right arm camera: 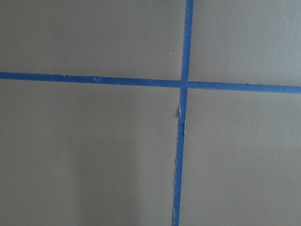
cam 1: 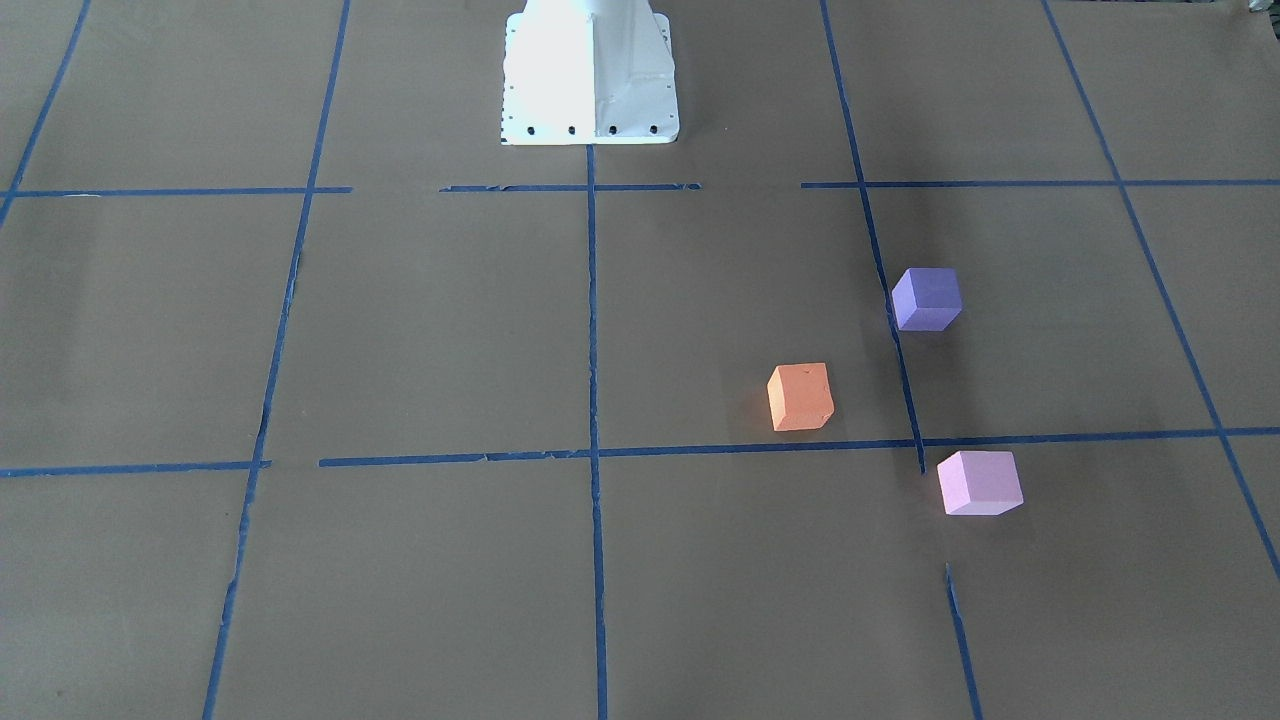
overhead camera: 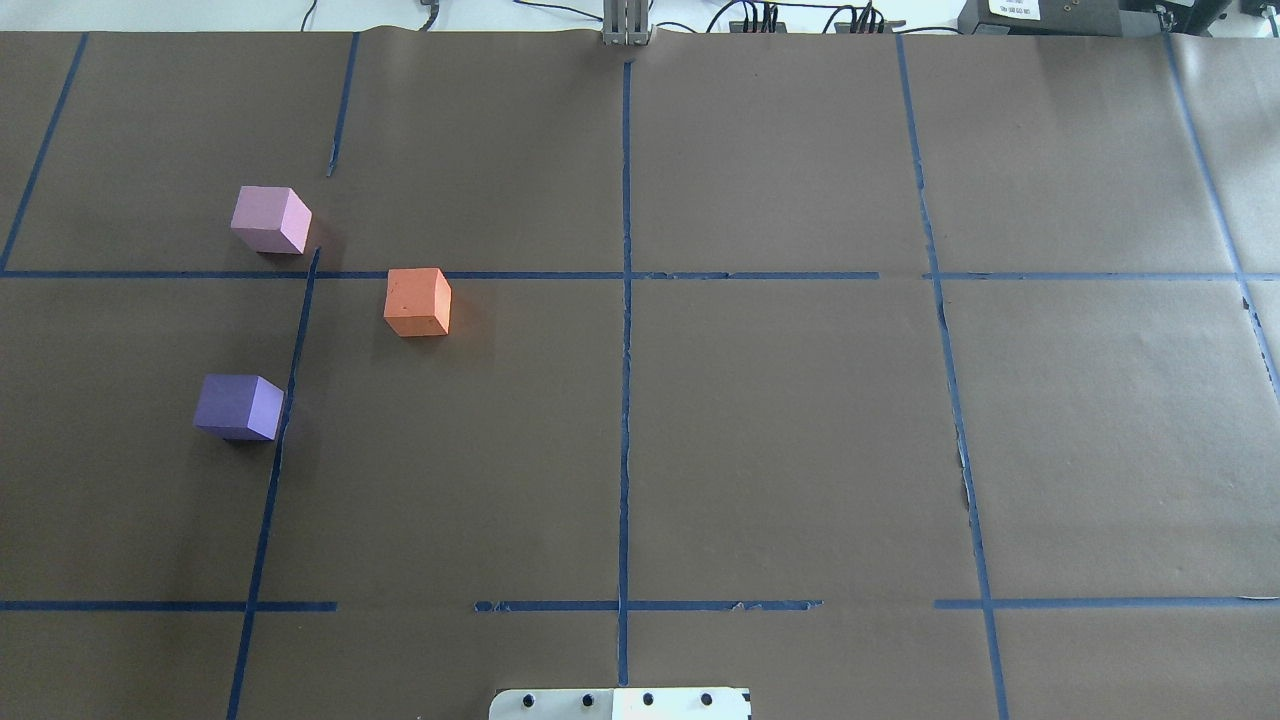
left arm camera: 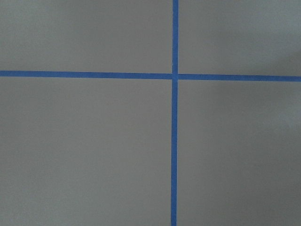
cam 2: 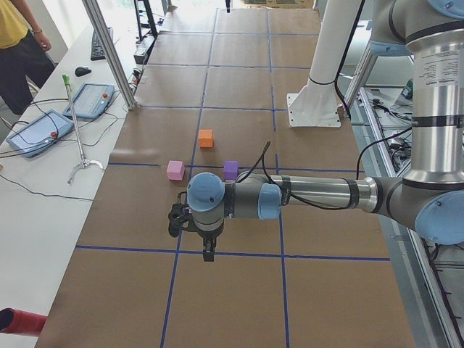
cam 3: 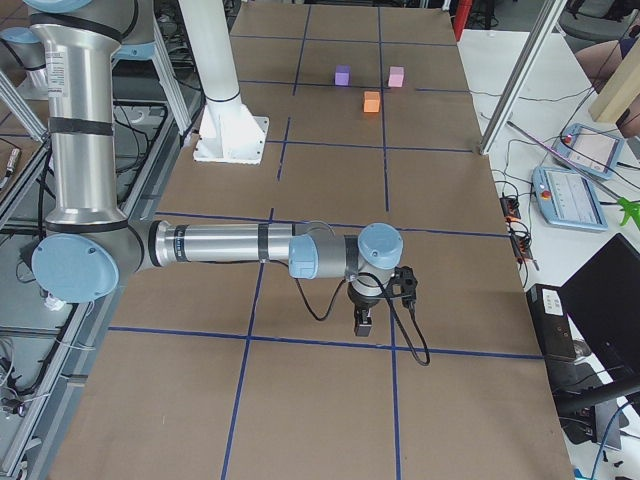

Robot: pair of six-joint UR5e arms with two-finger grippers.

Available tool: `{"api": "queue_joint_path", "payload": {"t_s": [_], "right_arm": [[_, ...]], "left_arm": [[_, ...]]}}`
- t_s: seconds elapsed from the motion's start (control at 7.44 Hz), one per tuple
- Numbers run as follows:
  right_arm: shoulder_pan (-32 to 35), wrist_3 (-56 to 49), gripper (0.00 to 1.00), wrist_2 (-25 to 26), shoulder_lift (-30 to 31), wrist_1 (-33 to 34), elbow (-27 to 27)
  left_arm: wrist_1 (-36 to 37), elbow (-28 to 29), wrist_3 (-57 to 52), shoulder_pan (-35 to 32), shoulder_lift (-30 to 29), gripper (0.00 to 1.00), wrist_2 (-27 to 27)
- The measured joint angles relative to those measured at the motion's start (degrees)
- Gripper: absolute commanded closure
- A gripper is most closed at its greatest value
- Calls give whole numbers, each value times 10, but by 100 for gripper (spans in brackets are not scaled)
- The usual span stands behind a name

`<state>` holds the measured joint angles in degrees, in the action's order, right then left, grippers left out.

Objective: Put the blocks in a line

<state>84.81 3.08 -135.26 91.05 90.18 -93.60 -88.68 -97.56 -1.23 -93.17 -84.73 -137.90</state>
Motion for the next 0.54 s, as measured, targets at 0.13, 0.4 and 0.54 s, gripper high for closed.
{"api": "queue_joint_path", "payload": {"t_s": [0.13,0.4,0.54], "right_arm": [[0,0,0,0,0,0,0],[0,0,0,0,0,0,0],[0,0,0,0,0,1,0]], "left_arm": [[0,0,0,0,-1,0,4],[-1,0,0,0,-7,0,12],[-2,-1,0,0,-11,0,13]]}}
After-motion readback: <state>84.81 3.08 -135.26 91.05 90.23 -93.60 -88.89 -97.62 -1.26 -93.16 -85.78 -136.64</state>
